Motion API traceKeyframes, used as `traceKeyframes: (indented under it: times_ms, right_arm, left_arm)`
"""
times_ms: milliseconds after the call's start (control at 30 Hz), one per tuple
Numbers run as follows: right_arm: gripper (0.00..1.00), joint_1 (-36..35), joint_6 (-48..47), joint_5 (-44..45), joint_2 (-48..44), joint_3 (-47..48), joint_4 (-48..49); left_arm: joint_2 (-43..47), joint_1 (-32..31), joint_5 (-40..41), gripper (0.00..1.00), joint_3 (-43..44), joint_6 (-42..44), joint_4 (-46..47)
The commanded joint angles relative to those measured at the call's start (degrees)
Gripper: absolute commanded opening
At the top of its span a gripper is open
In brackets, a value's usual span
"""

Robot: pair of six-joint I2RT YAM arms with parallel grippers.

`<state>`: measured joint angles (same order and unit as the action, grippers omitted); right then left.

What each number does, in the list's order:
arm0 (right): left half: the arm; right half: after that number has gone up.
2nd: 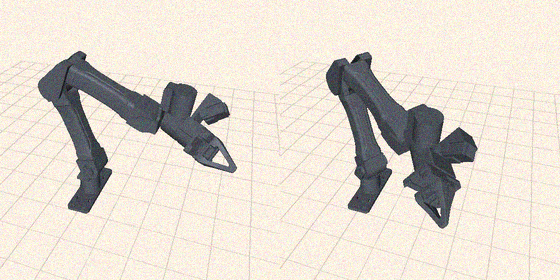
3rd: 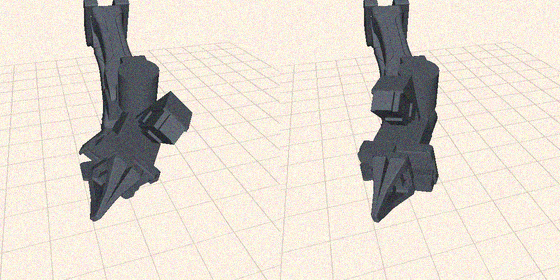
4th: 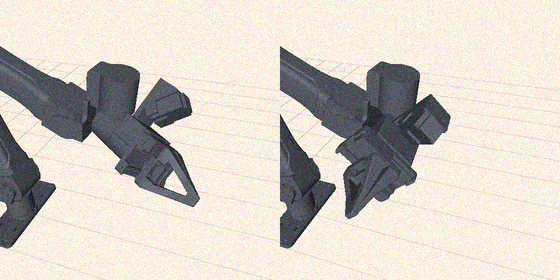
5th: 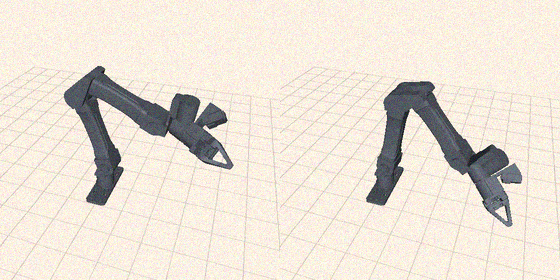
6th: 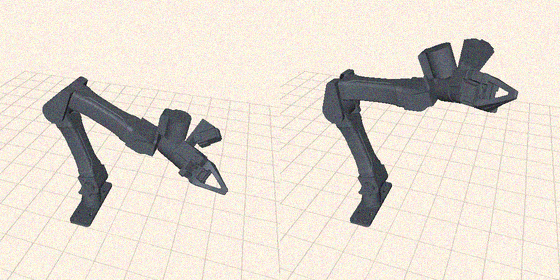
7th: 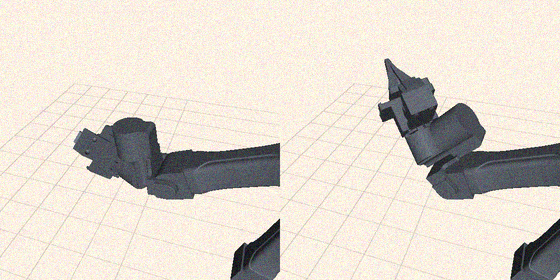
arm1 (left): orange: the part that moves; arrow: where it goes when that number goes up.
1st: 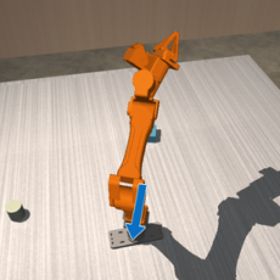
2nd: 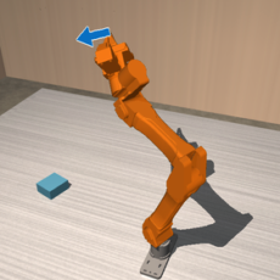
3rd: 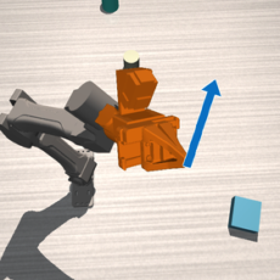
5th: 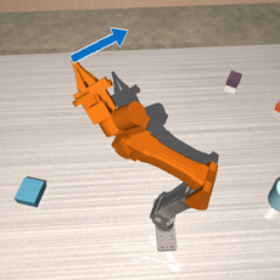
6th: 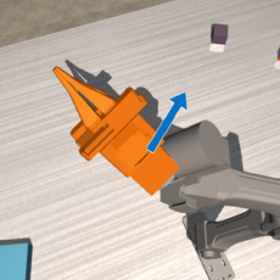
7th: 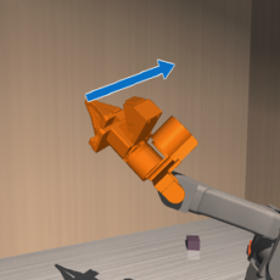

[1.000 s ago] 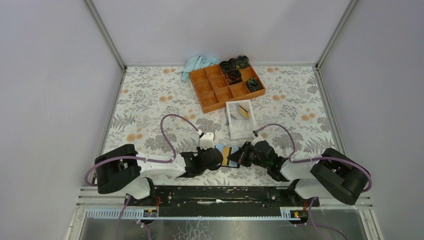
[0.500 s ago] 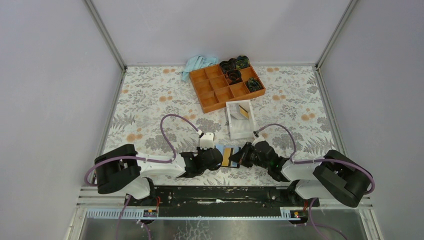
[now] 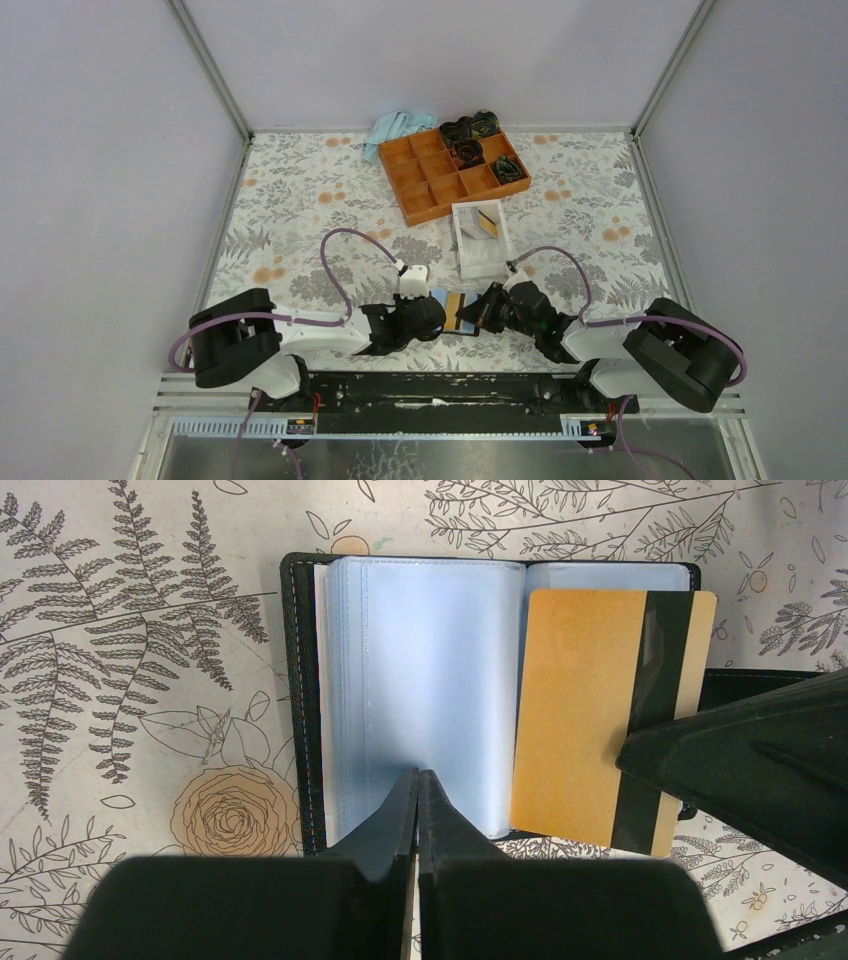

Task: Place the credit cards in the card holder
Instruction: Insert the credit card into the card holder.

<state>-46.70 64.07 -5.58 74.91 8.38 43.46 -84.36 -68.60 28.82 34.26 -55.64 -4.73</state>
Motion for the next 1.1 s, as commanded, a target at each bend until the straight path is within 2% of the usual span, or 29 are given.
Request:
traceKeyframes:
  times_ms: [0,900,1067]
  right_arm:
    - [0.0,0.57,-0.08,0.18,1.24,-0.14,5.61]
    - [0.0,0.64,1.22,-1.61,11.1,-4.49,18.82]
    - [0.0,0.64,0.16,-1.72,12.47,-4.12,17.8]
  left_arm:
    - [-1.95,-0.69,-1.84,0.0,-2.14,-0.61,-3.18]
    - [-2.17,-0.99,-1.51,0.0,-2.44,-0.88,-3.53]
    - [-2.16,-1.13,-0.46,0.0,-1.82,-0.86,-5.43]
